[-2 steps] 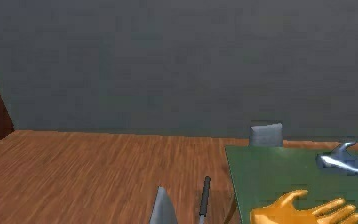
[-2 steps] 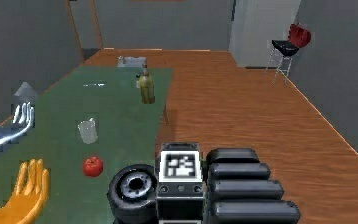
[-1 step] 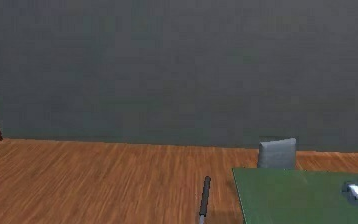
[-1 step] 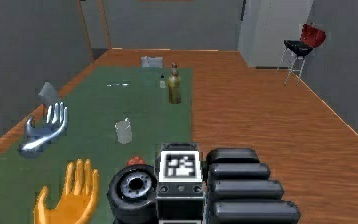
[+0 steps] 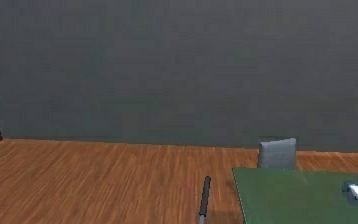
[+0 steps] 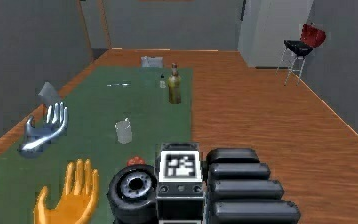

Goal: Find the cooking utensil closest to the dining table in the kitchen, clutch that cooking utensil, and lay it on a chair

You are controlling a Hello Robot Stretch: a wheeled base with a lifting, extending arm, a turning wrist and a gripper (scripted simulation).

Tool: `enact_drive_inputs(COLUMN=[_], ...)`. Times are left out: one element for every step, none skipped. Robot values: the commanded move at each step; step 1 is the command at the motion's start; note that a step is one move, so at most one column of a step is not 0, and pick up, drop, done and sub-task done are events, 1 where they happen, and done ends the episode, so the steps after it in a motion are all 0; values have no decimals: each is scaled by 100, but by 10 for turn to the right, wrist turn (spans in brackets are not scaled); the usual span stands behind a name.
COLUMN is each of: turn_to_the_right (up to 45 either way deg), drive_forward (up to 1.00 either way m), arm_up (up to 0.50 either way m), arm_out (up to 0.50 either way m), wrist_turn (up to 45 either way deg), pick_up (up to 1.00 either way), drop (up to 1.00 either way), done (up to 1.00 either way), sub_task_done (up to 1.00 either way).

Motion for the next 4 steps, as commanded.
enact_drive_inputs(turn_to_the_right=[0, 0, 0, 0], drive_forward=[0, 0, 0, 0], arm_up=[0, -46, -50, 0], arm_out=[0, 0, 0, 0], wrist_turn=[390, 0, 0, 0], pick_up=[0, 0, 0, 0], drop=[0, 0, 0, 100], done=[0, 0, 0, 0], sub_task_done=[0, 0, 0, 0])
